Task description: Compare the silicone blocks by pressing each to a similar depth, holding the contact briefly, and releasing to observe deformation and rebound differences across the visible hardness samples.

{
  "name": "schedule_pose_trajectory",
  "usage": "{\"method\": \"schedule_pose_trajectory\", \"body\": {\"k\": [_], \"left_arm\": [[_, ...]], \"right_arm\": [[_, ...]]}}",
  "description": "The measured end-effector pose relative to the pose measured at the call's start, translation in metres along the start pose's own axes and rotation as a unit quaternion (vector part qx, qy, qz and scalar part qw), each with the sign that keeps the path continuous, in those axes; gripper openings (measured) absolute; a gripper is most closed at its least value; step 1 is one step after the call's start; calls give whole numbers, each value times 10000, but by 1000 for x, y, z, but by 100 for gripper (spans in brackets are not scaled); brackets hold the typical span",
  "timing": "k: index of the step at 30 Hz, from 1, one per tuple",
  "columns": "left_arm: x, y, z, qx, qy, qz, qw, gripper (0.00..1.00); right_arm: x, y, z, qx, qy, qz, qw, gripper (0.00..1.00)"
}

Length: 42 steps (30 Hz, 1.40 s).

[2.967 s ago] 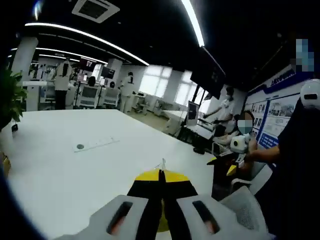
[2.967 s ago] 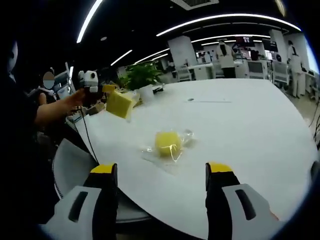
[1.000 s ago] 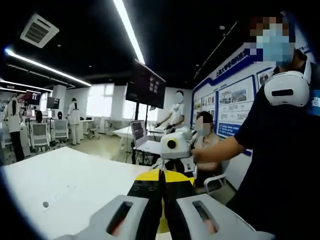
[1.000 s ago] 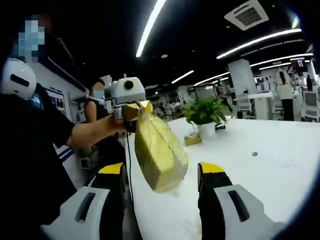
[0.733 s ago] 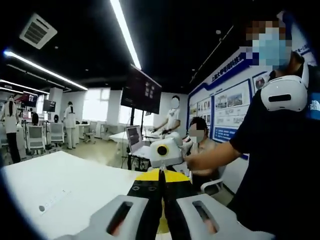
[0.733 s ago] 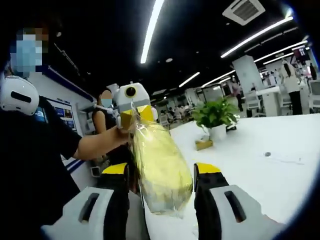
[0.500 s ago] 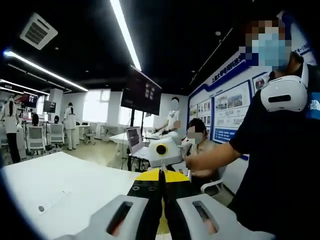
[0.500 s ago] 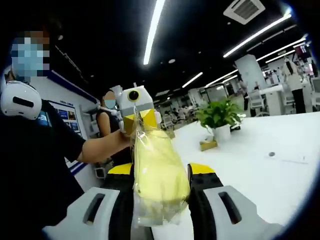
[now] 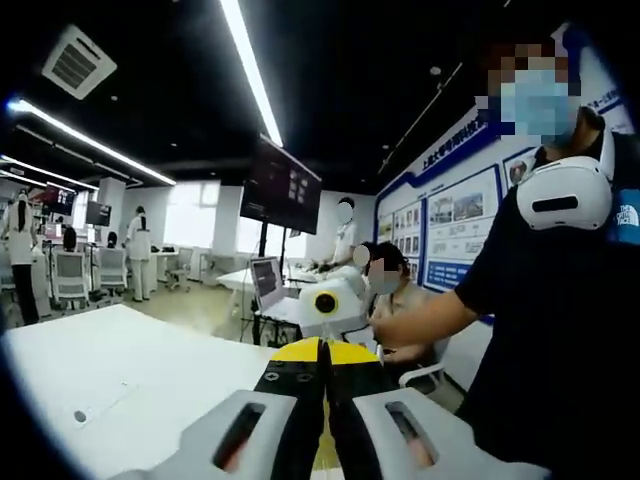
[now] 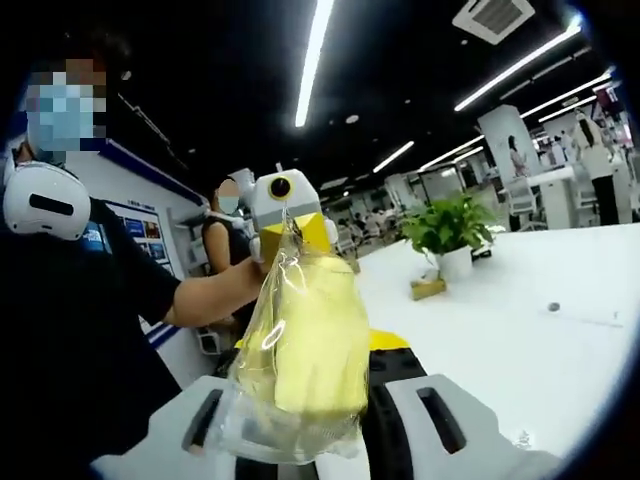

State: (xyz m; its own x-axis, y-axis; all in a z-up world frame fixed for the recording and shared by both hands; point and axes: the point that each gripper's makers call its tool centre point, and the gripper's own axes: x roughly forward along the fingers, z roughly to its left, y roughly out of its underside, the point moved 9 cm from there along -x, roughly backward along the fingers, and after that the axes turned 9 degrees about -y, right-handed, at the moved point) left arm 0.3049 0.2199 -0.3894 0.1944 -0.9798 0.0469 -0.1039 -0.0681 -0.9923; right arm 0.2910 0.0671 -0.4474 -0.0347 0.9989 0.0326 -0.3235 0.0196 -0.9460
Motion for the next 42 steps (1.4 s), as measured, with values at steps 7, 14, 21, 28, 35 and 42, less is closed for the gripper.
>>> {"method": "schedule_pose_trajectory", "body": {"k": [7, 14, 21, 28, 35, 42], "left_arm": [[-1, 0, -2, -40, -37, -1, 10000, 0], [-3, 0, -1, 29, -141, 22, 9999, 0], [-6, 4, -1, 15, -216, 89, 9997, 0], [-9, 5, -1, -12, -265, 64, 9996, 0], [-10, 2, -1, -25, -244, 22, 9997, 0], [-12, 3, -1, -44, -219, 17, 9997, 0]], "right_arm": [[0, -4, 2, -329, 163, 253, 9990, 10], [2, -3, 2, -341, 183, 294, 9988, 8], [4, 0, -1, -368, 208, 363, 9984, 8], [6, 1, -3, -361, 239, 314, 9986, 9], [7, -1, -3, -235, 158, 255, 9993, 13], [7, 1, -6, -197, 202, 250, 9993, 22]]}}
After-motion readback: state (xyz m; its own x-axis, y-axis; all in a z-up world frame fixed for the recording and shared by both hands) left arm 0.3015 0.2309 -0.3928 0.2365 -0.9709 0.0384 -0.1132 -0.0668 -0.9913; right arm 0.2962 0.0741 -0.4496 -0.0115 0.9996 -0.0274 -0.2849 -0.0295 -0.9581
